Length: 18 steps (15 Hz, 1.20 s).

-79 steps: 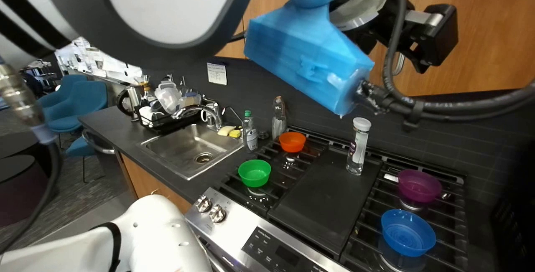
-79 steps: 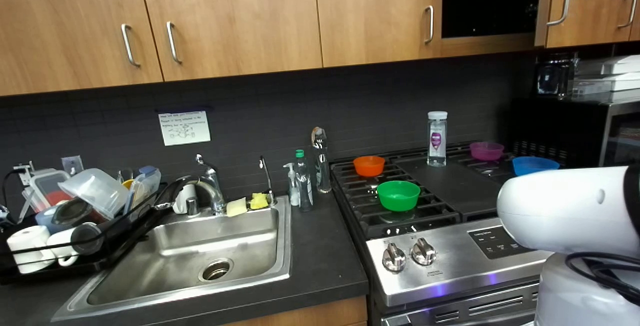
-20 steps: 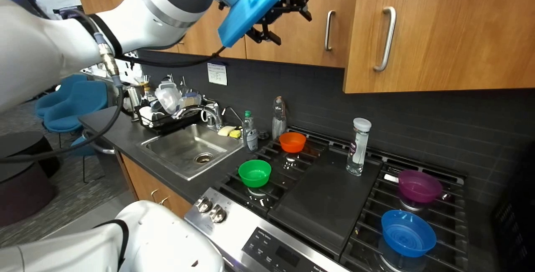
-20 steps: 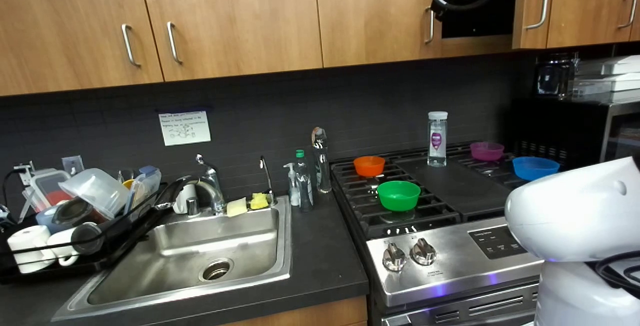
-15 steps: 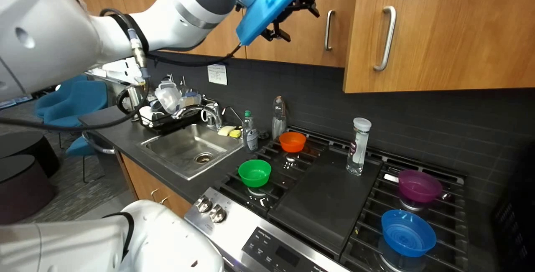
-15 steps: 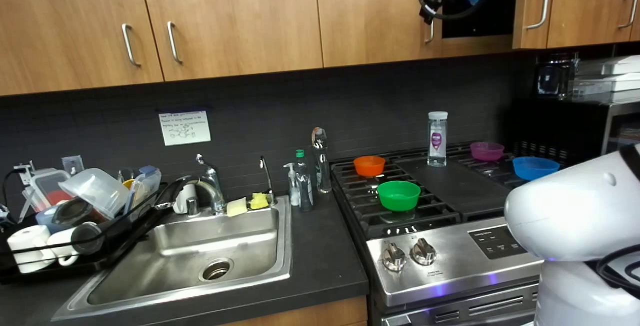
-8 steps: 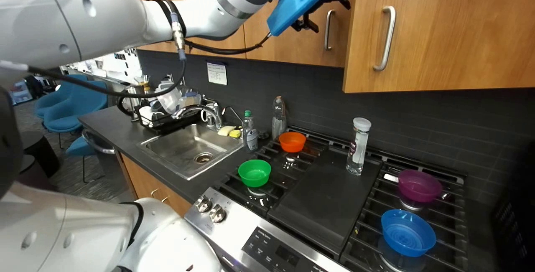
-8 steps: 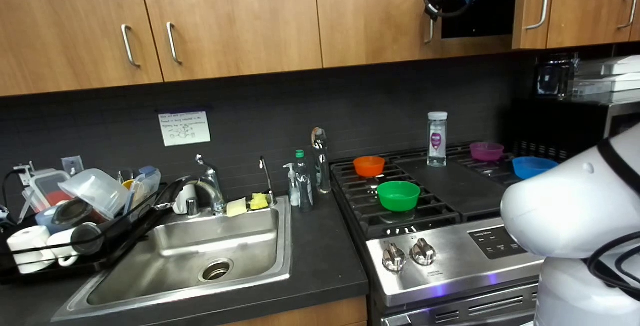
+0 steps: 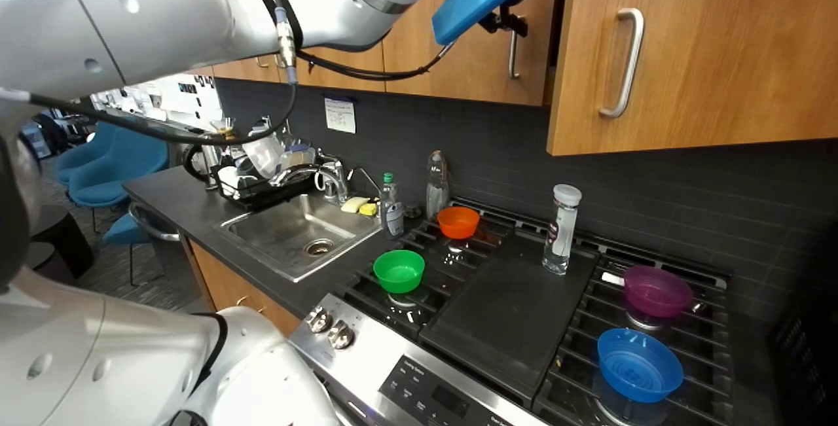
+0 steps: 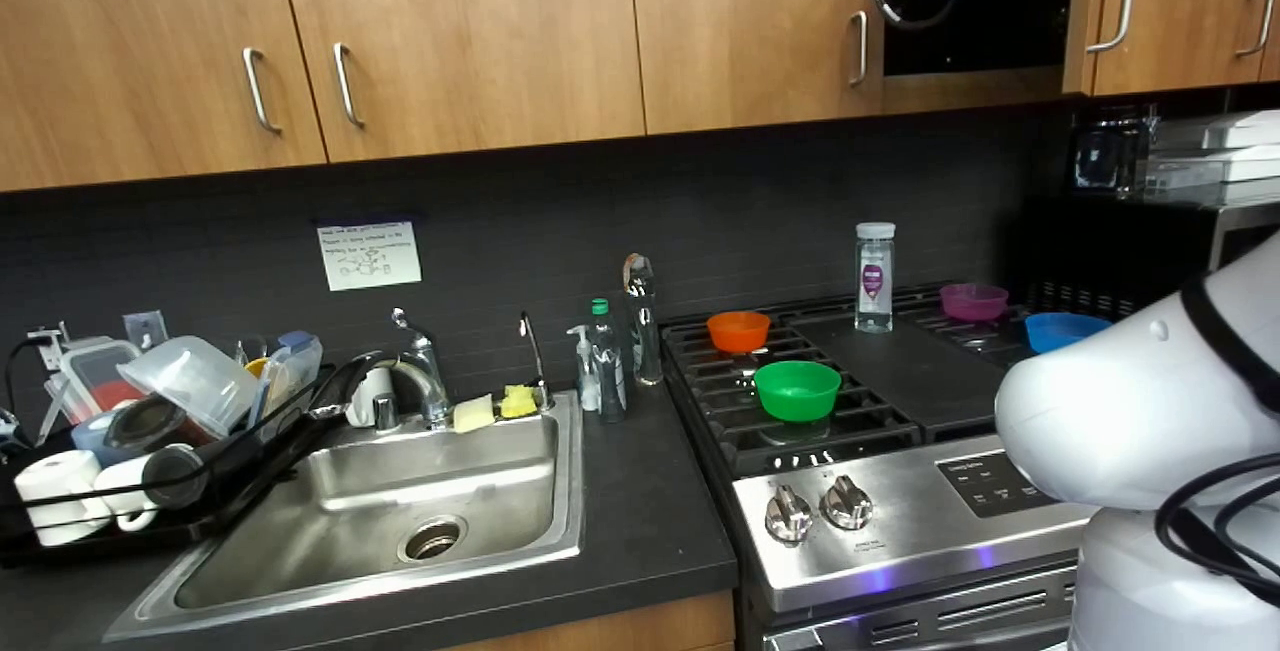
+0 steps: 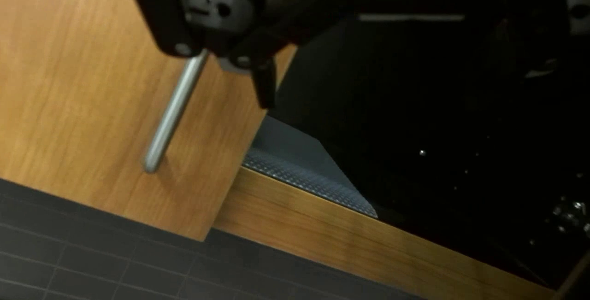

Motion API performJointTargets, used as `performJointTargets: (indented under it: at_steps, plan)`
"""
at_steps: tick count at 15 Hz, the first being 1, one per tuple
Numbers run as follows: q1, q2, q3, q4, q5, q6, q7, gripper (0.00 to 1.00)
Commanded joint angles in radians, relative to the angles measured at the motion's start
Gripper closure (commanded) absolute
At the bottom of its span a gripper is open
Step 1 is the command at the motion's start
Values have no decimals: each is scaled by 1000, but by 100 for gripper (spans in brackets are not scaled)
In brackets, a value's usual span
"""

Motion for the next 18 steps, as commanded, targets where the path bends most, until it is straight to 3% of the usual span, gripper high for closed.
performJointTargets:
  at_steps: [1,18]
  plan:
    - [-43,-8,-10,19,-16,-46,64,0]
    - [-68,-9,-154,28,21,-82,78,0]
